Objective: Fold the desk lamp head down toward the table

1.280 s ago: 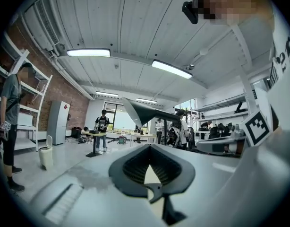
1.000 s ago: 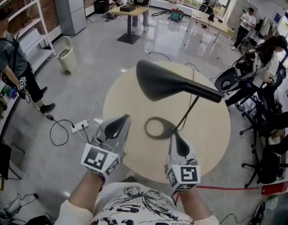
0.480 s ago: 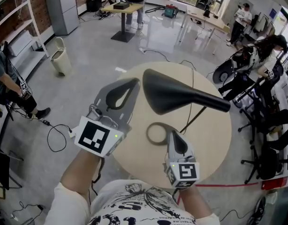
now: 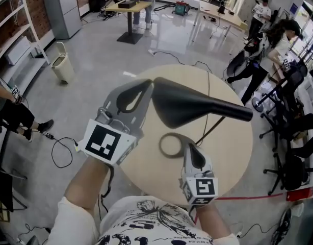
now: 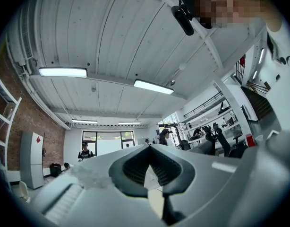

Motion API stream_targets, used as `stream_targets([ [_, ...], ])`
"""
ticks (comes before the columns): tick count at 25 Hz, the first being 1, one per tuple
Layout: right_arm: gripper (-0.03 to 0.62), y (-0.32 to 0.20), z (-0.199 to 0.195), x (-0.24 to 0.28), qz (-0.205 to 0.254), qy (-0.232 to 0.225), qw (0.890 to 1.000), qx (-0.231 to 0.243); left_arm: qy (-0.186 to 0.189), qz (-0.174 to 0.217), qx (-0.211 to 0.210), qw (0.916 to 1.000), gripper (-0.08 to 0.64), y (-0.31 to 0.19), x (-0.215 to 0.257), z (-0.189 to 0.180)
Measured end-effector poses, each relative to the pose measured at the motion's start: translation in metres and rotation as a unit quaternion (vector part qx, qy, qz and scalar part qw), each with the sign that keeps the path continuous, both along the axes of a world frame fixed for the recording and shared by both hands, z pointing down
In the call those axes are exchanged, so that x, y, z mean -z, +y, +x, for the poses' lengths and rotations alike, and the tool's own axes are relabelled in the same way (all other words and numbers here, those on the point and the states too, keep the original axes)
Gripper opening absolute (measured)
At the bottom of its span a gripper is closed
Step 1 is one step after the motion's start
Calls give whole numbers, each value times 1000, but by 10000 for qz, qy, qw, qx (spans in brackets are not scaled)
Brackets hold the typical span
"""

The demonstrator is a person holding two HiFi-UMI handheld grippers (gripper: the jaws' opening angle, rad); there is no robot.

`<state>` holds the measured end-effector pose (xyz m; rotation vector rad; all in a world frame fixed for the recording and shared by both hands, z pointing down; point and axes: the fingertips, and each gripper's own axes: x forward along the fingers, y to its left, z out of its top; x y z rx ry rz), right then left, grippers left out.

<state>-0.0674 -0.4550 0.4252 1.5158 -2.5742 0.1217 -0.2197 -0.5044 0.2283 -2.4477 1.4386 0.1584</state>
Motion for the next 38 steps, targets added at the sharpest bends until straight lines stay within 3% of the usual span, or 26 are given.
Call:
stream_targets([
  [9,8,-1,11,-9,-146,97,9998,-80,197,-337,-70,9992,6,0,-34,6],
  [15,8,4,19,-24,-288,189,9993,-155,40,-636,-231,9977,6,0,-72,19],
  [27,8,0,35,-54,-655,136,9964,-526,-99,-1575,-475,9863,6,-4,-154,47],
  [38,8,-1,66,-67,-761,148,9926,-939,-15,-1917,-619,9795,-2,-14,-197,81],
])
